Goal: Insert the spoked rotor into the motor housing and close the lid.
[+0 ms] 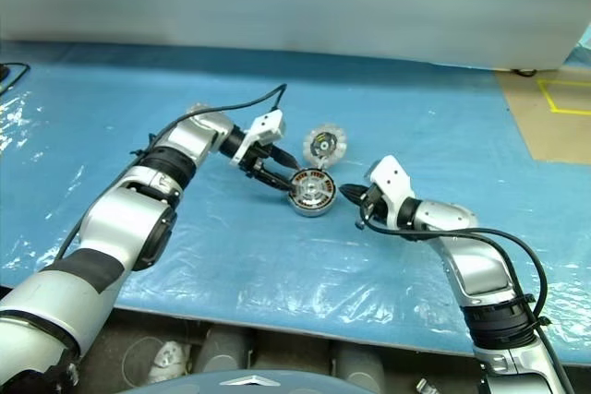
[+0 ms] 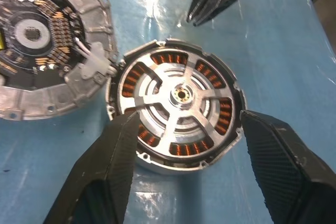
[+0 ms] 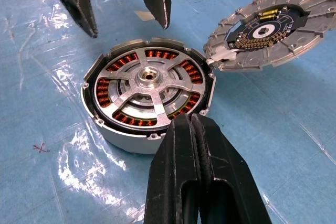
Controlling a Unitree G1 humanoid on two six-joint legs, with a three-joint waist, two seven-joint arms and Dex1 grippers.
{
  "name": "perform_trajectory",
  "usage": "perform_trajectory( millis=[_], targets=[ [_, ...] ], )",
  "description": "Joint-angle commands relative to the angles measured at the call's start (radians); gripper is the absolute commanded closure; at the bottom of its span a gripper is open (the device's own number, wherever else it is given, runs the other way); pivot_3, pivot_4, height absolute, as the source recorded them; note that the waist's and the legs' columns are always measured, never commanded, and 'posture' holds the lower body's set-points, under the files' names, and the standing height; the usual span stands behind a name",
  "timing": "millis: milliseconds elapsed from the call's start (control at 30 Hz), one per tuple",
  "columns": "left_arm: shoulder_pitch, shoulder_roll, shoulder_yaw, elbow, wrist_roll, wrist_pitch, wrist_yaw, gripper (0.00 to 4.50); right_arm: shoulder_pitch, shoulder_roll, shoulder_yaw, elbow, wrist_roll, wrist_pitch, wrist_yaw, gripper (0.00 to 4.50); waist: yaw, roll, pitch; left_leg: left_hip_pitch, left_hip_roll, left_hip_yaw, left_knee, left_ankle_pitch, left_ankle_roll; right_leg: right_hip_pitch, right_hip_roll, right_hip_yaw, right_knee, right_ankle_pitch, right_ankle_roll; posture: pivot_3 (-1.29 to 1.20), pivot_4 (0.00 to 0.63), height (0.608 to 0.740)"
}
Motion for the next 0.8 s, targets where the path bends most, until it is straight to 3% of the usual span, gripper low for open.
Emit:
perform_trajectory(
  millis=[33,267,400,600,800],
  targets=[
    [-0.036,0.006,0.098,-0.036,-0.094,0.039,0.011,1.93,-0.015,-0.008,-0.021,-0.019,0.009,-0.023,-0.001,4.50,0.000,0.000,0.000,0.000,0.000,0.000,0.000,0.000,0.000,0.000,0.000,0.000,0.000,0.000,0.000,0.00,0.150,0.740],
    [0.089,-0.037,0.149,-0.170,-0.162,0.059,0.063,4.39,-0.013,-0.007,-0.029,-0.017,0.017,-0.031,-0.002,4.50,0.000,0.000,0.000,0.000,0.000,0.000,0.000,0.000,0.000,0.000,0.000,0.000,0.000,0.000,0.000,0.00,0.150,0.740],
    [0.179,-0.079,0.146,-0.241,-0.147,-0.003,0.210,4.48,-0.016,-0.007,-0.032,-0.016,0.020,-0.033,-0.002,4.50,0.000,0.000,0.000,-0.001,0.000,0.000,0.000,0.000,0.001,0.000,0.000,0.000,0.000,0.000,0.000,0.00,0.150,0.740],
    [0.318,-0.105,0.041,-0.267,-0.016,-0.105,0.430,4.48,-0.022,-0.004,-0.030,-0.020,0.021,-0.031,-0.004,4.50,-0.002,0.000,0.000,0.000,0.000,-0.001,0.001,0.000,0.001,0.000,0.000,0.000,0.001,0.000,0.000,0.00,0.150,0.740],
    [0.374,-0.110,0.082,-0.384,-0.128,-0.027,0.395,4.48,-0.019,-0.007,-0.030,-0.017,0.021,-0.036,-0.001,4.50,-0.001,0.001,0.000,0.002,0.000,-0.001,0.002,-0.001,-0.002,0.002,-0.001,0.000,0.001,-0.002,-0.003,0.00,0.150,0.740]
  ],
)
